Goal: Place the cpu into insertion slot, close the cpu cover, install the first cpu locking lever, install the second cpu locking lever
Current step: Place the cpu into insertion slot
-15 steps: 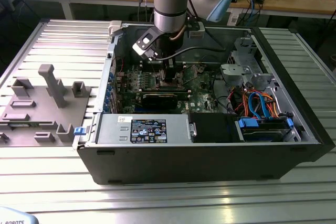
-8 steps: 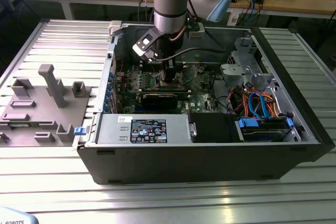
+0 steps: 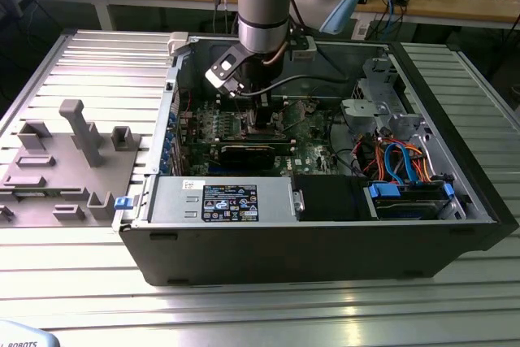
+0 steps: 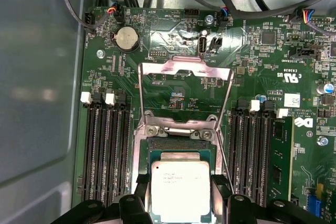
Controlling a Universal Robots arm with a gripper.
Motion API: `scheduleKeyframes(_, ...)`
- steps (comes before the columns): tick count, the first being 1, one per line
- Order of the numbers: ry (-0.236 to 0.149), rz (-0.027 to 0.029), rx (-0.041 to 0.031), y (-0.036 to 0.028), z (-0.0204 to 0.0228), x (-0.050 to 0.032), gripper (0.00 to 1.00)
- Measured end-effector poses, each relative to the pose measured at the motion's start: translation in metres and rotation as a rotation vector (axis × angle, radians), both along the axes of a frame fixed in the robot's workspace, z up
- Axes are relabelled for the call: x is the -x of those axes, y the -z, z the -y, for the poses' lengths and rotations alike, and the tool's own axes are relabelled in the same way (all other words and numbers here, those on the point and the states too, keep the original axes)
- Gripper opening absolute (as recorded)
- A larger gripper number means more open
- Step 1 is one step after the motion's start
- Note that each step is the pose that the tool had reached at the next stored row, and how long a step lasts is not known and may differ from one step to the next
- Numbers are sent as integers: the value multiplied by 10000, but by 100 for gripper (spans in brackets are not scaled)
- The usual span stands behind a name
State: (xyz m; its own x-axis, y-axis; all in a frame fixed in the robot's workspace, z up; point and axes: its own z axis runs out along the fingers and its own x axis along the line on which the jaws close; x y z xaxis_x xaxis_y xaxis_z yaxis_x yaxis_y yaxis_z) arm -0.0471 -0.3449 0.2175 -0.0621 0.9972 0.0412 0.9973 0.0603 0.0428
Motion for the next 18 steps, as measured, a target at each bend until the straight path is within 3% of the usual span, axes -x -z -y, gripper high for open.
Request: scheduleKeyframes(18, 0, 0, -1, 42, 0, 0, 54)
